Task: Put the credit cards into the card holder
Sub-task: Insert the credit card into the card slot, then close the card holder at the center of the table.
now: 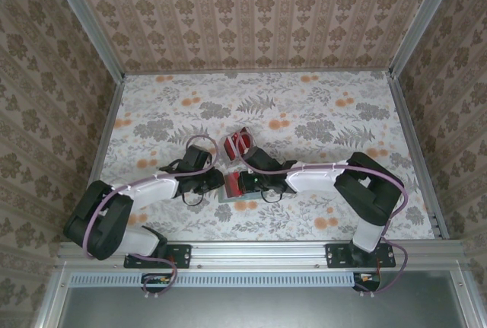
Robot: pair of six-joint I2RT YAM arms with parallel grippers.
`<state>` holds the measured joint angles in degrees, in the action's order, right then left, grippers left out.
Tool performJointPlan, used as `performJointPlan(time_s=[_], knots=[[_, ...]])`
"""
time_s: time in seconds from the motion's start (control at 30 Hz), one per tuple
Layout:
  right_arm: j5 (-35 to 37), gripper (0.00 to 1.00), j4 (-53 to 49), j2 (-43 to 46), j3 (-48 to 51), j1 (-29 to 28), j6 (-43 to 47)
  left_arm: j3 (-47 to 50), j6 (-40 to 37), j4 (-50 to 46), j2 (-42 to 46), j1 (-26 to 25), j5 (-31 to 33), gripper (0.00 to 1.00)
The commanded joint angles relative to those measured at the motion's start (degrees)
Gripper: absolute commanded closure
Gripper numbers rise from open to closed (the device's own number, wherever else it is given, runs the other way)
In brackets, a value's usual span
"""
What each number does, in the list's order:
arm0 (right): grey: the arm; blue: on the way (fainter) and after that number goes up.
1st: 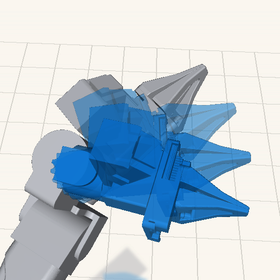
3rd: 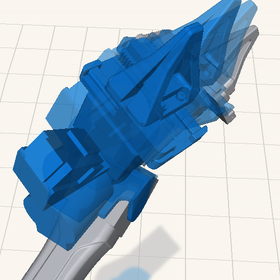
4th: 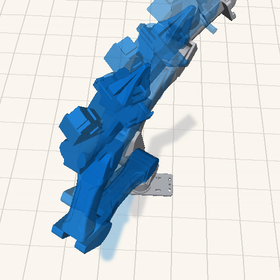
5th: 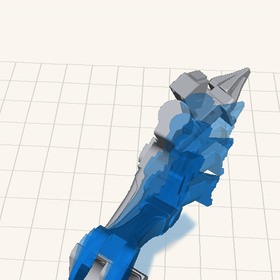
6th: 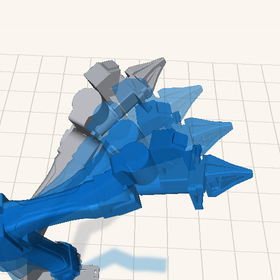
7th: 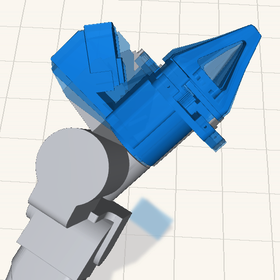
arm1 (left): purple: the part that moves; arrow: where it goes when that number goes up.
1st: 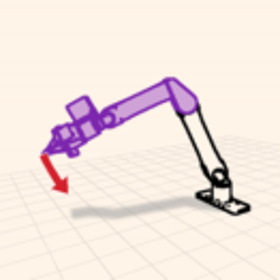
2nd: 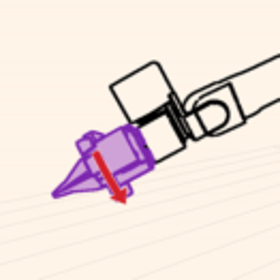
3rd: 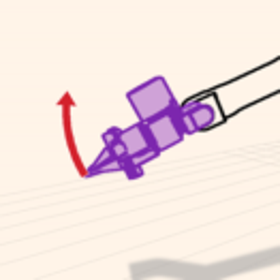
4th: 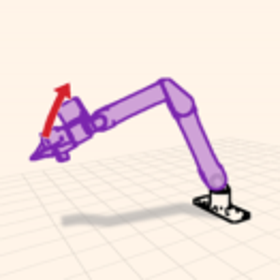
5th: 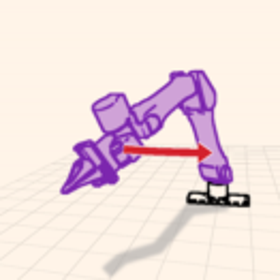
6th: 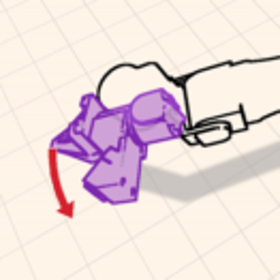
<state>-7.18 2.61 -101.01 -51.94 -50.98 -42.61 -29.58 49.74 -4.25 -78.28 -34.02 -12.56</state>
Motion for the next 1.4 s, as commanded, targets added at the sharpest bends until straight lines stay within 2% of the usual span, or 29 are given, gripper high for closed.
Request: performJointPlan(time_s=[0.0, 0.27, 0.43, 0.67, 0.77, 0.9, 1.1, 1.37], knots=[[1.96, 0.97, 1.75, -0.61, -0.54, -1.88, -2.64, 2.55, 1.48, -2.28, -0.46, -1.2, 0.25, 0.78], [-1.71, 0.89, 7.52, -0.12, 1.98, -3.85, -3.43, 3.3, 2.42, -1.82, 0.08, -1.99, 0.98, 0.77], [-1.13, 0.69, 7.63, 1.91, 4.1, -4.57, -3.22, 3.65, 3.09, -1.29, 0.25, -3.11, 1.61, 0.78], [6.78, 0.58, -5.15, 16.58, 6.93, -2.27, 2.44, 4.75, 3.04, -3.4, 3.27, -3.58, 3.43, 0.78], [6.13, 0.54, -11.35, 23.49, 8.55, 1.63, 4.96, 4.54, 2.53, -4.93, 4.42, -3.47, 4.27, 0.78], [3.5, 0.52, -19.27, 27.3, 10.74, 6.18, 10.94, 4.28, 1.86, -5.54, 4.65, -3.24, 4.8, 0.77], [-2.99, 0.52, -20.39, 24.18, 12.74, 7.35, 16.92, 3.29, 0.99, -5.39, 2.9, -2.83, 4.55, 0.77], [-1.62, 0.52, -17.95, 16.79, 9.95, 4.54, 20.88, 2.6, 0.71, -4.95, 1.21, -2.76, 3.86, 0.77]])
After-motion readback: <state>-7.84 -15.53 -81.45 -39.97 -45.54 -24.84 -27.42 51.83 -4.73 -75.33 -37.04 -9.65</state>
